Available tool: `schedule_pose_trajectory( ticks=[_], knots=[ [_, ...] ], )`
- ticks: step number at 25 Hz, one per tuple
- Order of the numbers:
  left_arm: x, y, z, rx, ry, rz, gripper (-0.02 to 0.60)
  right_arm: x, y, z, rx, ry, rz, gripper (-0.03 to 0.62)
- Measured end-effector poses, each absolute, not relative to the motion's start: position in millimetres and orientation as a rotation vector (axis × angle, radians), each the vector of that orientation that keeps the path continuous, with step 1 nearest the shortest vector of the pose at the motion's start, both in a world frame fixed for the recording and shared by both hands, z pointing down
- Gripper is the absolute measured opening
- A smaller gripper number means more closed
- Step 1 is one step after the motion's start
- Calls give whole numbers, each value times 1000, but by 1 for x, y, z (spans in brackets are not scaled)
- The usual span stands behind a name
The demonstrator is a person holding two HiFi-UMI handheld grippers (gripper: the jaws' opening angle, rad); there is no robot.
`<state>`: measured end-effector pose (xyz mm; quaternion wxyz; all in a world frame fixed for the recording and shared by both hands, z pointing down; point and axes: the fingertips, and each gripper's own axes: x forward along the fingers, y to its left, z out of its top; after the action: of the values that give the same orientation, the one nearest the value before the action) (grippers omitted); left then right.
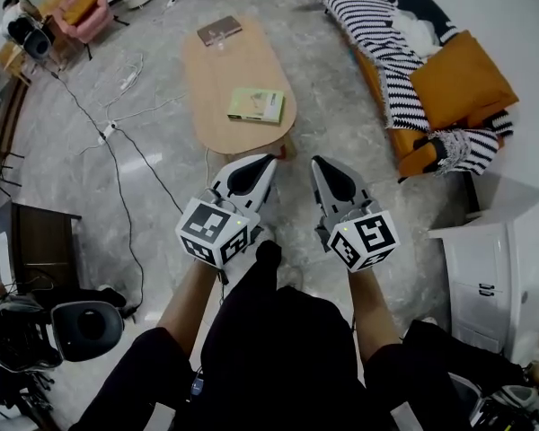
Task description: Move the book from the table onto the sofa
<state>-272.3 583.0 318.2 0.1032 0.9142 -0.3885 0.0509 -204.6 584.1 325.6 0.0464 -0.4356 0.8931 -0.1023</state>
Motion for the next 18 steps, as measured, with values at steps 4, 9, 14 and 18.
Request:
schedule_pose_trajectory(
  ticks=[4,9,14,18],
  knots=[
    [-297,535,323,2656,-1163,120,15,-216,541,329,-1346,2713,-340,21],
    [-325,477,323,2657,-1166,139,15,-239,487,332,-1372,2694,-385,21],
    [-349,439,332,2649,-1156,148,15,-262,450,341,-1393,2694,-422,21],
    [-366,414,335,2639,-1152,144,15,-276,426,347,-1417,2696,-452,21]
  ],
)
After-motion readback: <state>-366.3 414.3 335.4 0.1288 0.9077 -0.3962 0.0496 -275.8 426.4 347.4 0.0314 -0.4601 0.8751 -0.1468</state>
